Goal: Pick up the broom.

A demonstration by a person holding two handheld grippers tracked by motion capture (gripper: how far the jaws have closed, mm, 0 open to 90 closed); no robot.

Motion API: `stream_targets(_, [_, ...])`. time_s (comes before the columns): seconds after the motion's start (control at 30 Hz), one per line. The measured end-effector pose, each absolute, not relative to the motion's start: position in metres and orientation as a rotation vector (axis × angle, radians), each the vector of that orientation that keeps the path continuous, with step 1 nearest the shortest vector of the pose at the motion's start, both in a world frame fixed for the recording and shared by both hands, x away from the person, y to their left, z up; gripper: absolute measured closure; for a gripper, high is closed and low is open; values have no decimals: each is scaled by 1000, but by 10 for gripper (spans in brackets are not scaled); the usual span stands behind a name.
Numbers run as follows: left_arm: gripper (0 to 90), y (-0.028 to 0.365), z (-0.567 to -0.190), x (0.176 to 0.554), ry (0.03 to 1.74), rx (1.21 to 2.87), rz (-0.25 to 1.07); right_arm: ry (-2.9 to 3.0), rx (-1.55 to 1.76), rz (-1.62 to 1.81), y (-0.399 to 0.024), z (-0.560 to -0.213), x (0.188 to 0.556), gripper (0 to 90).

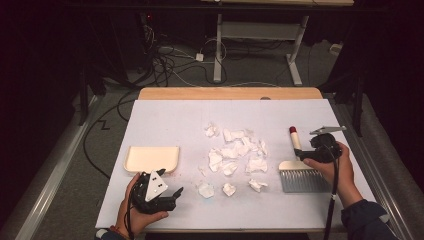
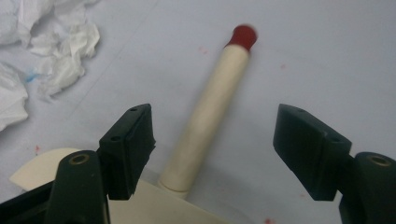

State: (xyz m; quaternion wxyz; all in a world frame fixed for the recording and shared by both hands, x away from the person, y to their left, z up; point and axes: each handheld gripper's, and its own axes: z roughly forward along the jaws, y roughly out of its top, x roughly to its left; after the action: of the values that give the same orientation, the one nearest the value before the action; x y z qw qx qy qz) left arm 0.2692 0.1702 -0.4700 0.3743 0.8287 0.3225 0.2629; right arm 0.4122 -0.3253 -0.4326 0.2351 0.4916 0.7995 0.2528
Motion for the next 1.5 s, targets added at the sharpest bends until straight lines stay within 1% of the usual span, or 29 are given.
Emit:
stream_targets(0.17, [197,170,-471,269,837,2131,652,2210,1438,636,-319,-448,427,322])
stream_targets(0.37, [197,170,-471,269,834,2131,652,2242,1464,632,-315,-454,431,431])
stream_targets(0.47, [197,170,-471,269,836,2139,650,2240,1474,649,-316,-455,431,455])
stream_targets(0.5, [198,170,-471,269,835,2140,649,2232,1479,658,-317,-455,430,532])
stream_targets(0.53, [197,170,-471,270,823,2139,662,2227,1481,661,-318,-455,430,573])
stream_targets(0.57, [197,169,-471,269,822,2139,663,2227,1481,661,-318,-455,430,573])
stream_targets(0.6, [198,169,-471,269,821,2139,659,2222,1477,666,-319,-455,430,602])
stream_targets(0.77, [204,167,-471,269,816,2149,659,2223,1472,669,-318,-455,430,612])
stream_targets(0.87, [205,167,-472,269,828,2155,637,2236,1445,671,-316,-455,431,697])
stream_targets(0.93, [205,166,-472,269,823,2160,638,2239,1443,673,-316,-455,431,710])
stream_targets(1.17, [206,166,-472,270,817,2157,634,2246,1405,691,-316,-452,430,711])
stream_targets(1.33, [205,166,-471,271,825,2148,628,2204,1360,761,-316,-442,424,712])
stream_targets(1.5, [205,165,-471,270,825,2144,629,2131,1281,897,-319,-422,411,712])
